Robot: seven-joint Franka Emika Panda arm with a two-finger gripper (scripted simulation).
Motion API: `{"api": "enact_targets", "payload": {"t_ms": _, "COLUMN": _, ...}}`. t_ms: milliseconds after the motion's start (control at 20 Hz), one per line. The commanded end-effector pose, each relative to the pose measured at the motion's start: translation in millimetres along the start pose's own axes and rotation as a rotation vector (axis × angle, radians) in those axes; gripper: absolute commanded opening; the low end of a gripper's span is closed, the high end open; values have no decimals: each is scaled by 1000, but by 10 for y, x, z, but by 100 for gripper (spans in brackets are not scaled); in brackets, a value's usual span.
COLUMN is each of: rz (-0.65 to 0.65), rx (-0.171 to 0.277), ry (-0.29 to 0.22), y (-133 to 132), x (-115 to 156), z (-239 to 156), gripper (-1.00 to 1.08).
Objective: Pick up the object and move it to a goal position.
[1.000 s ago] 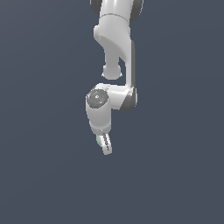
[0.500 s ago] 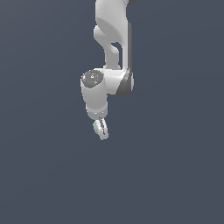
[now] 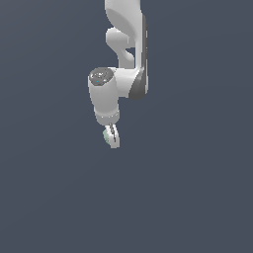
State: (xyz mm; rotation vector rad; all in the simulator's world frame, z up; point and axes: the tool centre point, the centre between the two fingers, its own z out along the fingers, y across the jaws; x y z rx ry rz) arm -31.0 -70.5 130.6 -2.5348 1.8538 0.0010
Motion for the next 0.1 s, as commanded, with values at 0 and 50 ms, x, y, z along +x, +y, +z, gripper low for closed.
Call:
{"api": "enact_targets", "payload": {"t_ms": 0, "rz": 0, "rx": 0, "ry": 0, "y": 27, "x": 0, "z": -21, "gripper": -100}}
{"api": "enact_targets", "payload": {"t_ms": 50, "rz": 0, "rx": 0, "ry": 0, "y": 28, "x": 0, "z": -22, "gripper": -100}}
